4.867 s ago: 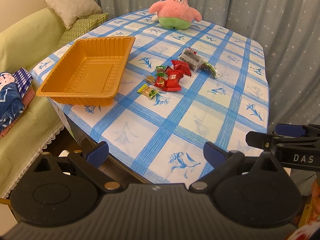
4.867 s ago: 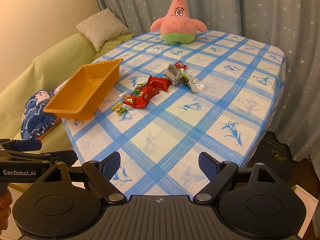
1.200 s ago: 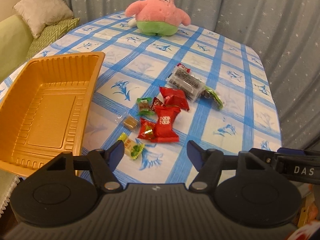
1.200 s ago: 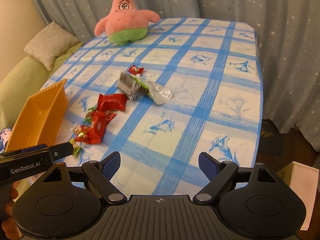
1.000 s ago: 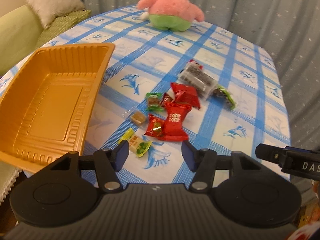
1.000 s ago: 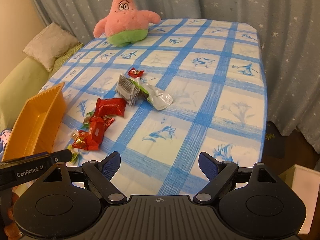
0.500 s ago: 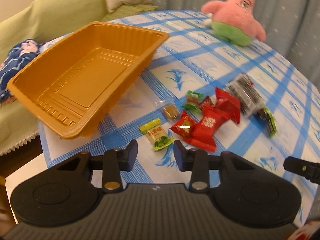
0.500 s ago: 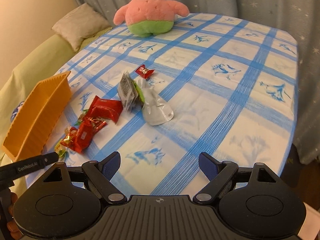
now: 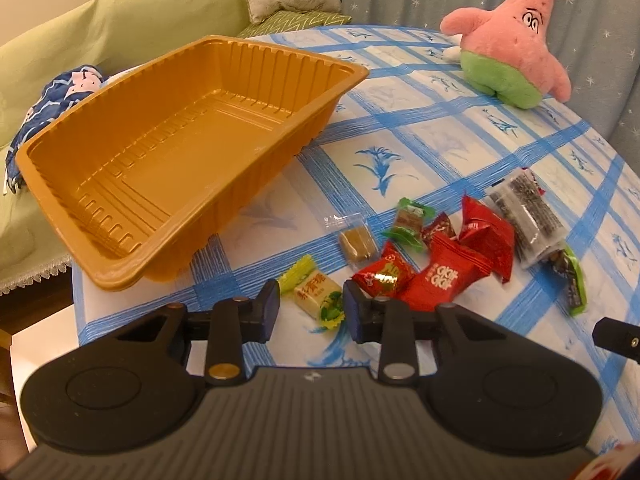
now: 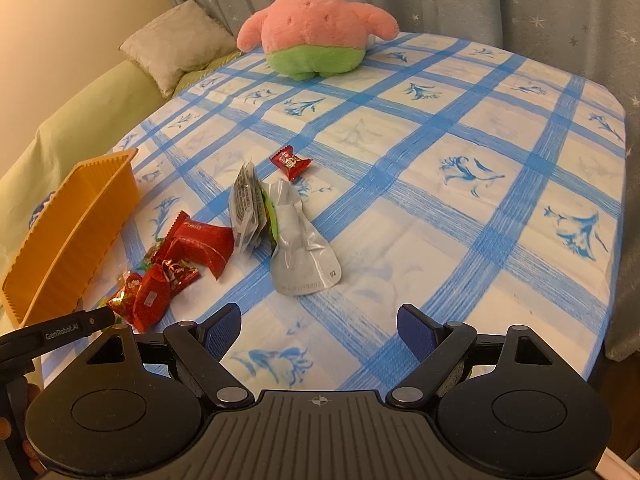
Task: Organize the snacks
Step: 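Reach the left tool to the yellow-green candy while the right tool reaches the silver pouch, then close the left gripper on the yellow candy while the right gripper grasps the silver pouch, then carry the yellow candy and silver pouch over the orange tray with both tools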
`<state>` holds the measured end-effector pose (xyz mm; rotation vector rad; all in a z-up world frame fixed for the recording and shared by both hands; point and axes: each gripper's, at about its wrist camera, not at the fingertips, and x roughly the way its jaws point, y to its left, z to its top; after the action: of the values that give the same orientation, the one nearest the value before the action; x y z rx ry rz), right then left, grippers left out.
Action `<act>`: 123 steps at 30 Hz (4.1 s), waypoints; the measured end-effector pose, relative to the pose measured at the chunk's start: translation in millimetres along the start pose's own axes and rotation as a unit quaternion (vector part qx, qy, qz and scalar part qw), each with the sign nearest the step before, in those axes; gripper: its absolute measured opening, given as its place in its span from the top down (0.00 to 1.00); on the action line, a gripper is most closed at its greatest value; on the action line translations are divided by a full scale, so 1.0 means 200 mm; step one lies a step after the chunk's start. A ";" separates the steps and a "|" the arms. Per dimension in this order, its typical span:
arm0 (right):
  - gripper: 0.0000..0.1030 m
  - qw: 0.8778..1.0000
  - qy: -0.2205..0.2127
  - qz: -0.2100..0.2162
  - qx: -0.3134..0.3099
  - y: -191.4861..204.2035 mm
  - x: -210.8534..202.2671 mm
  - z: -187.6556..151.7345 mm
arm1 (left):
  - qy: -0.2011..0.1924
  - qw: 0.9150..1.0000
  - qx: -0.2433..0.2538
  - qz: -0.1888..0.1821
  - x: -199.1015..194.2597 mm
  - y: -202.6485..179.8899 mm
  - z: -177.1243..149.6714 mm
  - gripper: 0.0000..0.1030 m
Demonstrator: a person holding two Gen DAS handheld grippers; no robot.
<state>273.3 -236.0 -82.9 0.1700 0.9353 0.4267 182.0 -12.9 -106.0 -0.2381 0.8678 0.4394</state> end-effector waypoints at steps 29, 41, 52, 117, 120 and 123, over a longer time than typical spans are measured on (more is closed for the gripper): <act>0.18 1.000 0.005 0.007 -0.022 -0.02 0.11 0.11 | 0.010 1.000 0.009 -0.028 0.07 -0.01 0.05 0.84; 0.41 0.991 0.002 0.027 -0.132 0.07 0.23 0.17 | 0.008 0.998 0.056 -0.021 -0.01 0.01 -0.01 0.90; 0.63 0.984 0.008 0.032 -0.177 0.10 0.36 0.23 | 0.002 0.998 0.062 -0.018 -0.07 0.02 -0.02 0.90; 0.70 0.987 -0.024 0.145 -0.072 1.34 -0.01 -0.06 | -0.026 0.983 0.132 -0.124 -0.23 0.93 0.46 0.90; 0.70 0.987 -0.024 0.141 -0.070 1.39 0.04 -0.03 | -0.018 0.981 0.138 -0.132 -0.16 0.95 0.51 0.90; 0.70 0.988 -0.025 0.137 -0.070 1.43 0.09 0.00 | -0.017 0.979 0.152 -0.134 -0.11 0.95 0.53 0.90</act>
<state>201.6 30.2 -3.9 0.1819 0.8317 0.7368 154.5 189.4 -27.1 -0.0627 0.8432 0.0563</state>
